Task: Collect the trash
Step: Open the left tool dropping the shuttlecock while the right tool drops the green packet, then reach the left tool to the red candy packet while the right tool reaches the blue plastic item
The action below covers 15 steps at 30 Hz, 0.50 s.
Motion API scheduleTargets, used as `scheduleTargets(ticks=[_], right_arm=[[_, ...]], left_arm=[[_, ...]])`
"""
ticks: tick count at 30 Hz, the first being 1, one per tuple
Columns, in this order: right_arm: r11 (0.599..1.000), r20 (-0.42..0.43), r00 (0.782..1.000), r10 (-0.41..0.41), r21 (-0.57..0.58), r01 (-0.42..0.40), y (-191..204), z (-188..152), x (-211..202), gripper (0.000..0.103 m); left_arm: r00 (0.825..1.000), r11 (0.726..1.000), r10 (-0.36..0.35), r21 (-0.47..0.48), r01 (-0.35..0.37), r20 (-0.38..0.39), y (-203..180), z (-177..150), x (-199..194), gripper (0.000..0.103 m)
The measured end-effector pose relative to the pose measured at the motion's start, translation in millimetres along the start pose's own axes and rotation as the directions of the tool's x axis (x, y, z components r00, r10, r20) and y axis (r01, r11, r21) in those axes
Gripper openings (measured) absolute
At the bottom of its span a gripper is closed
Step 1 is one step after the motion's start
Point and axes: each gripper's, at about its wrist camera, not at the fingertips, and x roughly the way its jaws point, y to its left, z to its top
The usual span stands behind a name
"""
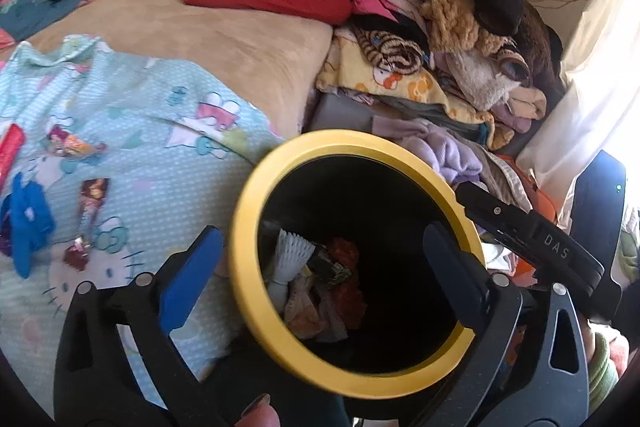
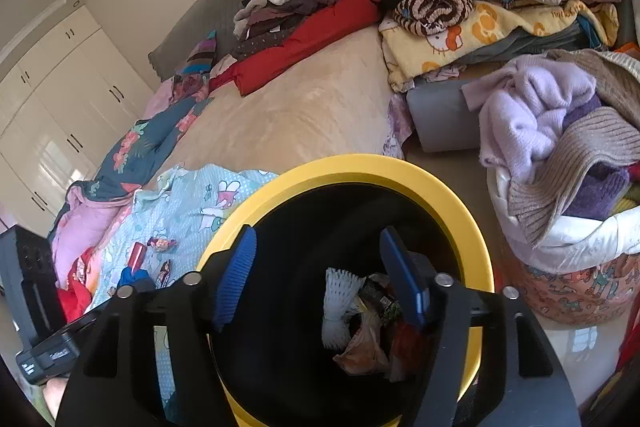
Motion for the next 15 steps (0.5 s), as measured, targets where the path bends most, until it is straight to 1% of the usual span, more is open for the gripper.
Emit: scheduleTargets(ticks=[3,7,11,15], right_arm=[[1.0,0.021,1.0,-0.01,-0.023,0.011,9,0,-4,0.073],[0.999,0.059,0.998,-0.003,-0.054,0.006,24,1,-11,0.08],[0.995,0.095,0.995,0.009,-0.1,0.001,44,0,-17,0.082],[0.991,0.119,0.992,0.029,-0.129,-0.013,62,-2,-22,0.083]], left_arm=[[0.999,0.999,0.036,-0.001,-0.036,0.019,5,-2,-11,0.092],[0.997,0.998,0.066,-0.001,-0.067,0.049,11,-1,-26,0.092],[0.991,0.995,0.098,0.004,-0.099,0.09,18,1,-43,0.092],[0.982,0.99,0.137,0.013,-0.14,0.133,25,2,-57,0.092]])
